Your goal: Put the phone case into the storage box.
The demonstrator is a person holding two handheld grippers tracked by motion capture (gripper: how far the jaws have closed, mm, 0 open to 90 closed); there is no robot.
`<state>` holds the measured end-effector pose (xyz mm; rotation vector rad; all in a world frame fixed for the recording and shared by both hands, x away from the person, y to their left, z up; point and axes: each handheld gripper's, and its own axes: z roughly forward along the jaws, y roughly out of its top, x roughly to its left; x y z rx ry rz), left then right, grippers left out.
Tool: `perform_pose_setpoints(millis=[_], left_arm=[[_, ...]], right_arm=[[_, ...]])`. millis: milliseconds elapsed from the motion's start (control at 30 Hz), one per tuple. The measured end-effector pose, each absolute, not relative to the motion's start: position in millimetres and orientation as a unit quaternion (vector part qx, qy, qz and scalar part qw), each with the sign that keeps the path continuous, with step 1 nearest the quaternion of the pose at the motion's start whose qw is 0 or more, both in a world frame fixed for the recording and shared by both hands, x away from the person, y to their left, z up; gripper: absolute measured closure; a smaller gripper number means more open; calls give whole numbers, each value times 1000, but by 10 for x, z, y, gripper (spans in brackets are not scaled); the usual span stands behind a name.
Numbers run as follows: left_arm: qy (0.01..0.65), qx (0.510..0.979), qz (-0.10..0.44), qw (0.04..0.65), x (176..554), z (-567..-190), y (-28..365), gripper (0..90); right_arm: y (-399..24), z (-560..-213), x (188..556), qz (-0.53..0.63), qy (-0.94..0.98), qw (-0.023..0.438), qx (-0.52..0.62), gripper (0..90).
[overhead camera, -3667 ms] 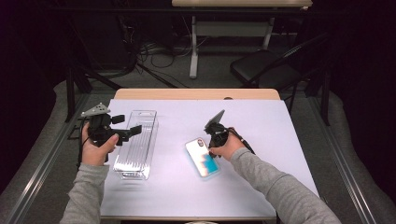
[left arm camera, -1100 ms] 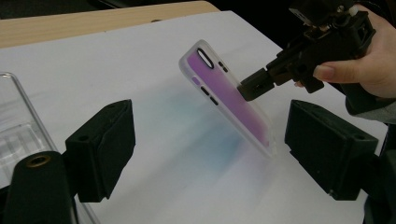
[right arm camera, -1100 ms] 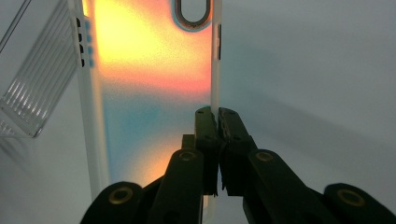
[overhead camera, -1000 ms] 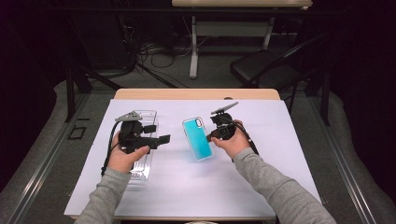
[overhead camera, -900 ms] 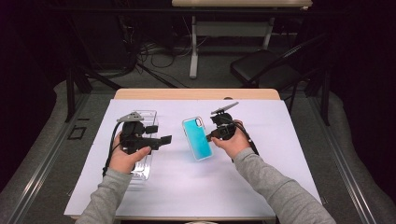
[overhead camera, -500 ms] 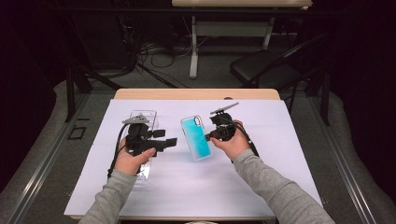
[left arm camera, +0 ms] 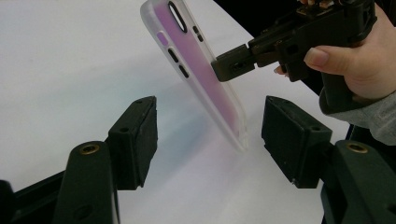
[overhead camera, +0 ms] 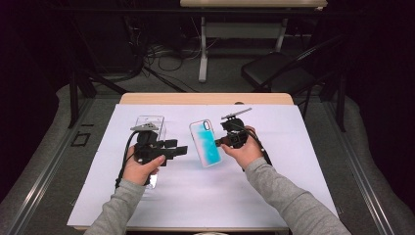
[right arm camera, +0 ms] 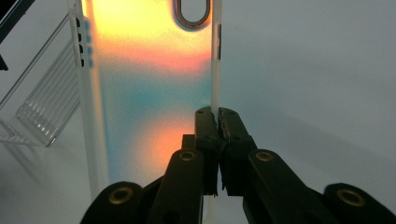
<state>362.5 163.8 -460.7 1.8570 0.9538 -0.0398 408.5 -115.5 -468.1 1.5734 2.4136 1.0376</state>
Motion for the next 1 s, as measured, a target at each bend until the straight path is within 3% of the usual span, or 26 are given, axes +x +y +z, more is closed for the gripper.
perform_pose_setpoints(millis=[567, 1000], left_arm=[[393, 766, 1, 508, 3597, -4610, 1622, 374], [406, 756, -26, 512, 3564, -4639, 1580, 408]], right_arm=[[-1194, -4677, 4007, 368, 777, 57, 507, 877], [-1199, -4672, 3916, 387, 772, 62, 500, 877]])
